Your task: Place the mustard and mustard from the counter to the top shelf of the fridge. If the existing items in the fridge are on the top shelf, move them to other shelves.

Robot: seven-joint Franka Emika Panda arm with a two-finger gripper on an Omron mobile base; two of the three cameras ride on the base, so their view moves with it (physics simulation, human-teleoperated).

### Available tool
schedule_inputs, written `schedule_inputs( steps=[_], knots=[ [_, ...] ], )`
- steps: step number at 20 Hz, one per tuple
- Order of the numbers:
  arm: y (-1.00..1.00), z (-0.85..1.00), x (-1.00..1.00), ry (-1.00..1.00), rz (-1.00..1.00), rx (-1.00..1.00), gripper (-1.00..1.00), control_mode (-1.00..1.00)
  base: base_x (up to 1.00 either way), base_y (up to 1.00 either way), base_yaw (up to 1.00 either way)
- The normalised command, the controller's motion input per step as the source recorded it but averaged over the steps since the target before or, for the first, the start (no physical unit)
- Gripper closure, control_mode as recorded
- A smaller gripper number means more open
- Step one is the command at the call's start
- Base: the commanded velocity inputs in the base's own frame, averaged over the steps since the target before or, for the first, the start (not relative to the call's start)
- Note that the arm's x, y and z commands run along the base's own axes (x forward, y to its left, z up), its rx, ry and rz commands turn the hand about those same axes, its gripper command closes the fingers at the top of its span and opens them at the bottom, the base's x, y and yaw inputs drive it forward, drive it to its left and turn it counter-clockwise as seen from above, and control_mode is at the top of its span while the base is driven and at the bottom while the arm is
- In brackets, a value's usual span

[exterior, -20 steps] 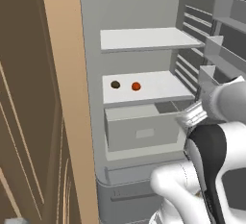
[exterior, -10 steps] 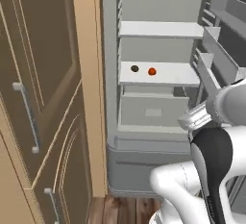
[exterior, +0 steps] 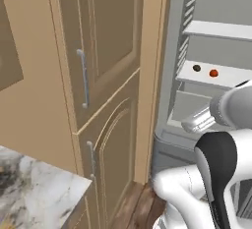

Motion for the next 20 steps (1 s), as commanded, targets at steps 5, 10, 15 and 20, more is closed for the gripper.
schedule_inputs(
  steps=[5, 10, 15, 20],
  knots=[
    [0.00, 0.00, 0.00, 0.00, 0.00, 0.00, -1.00, 1.00, -0.25, 0.00, 0.55],
    [0.00, 0.00, 0.00, 0.00, 0.00, 0.00, -1.00, 1.00, -0.20, 0.08, 0.62],
    [0.00, 0.00, 0.00, 0.00, 0.00, 0.00, -1.00, 1.00, -0.12, 0.55, 0.58],
    [0.00, 0.00, 0.00, 0.00, 0.00, 0.00, -1.00, 1.00, 0.00, 0.67, 0.54]
  ],
)
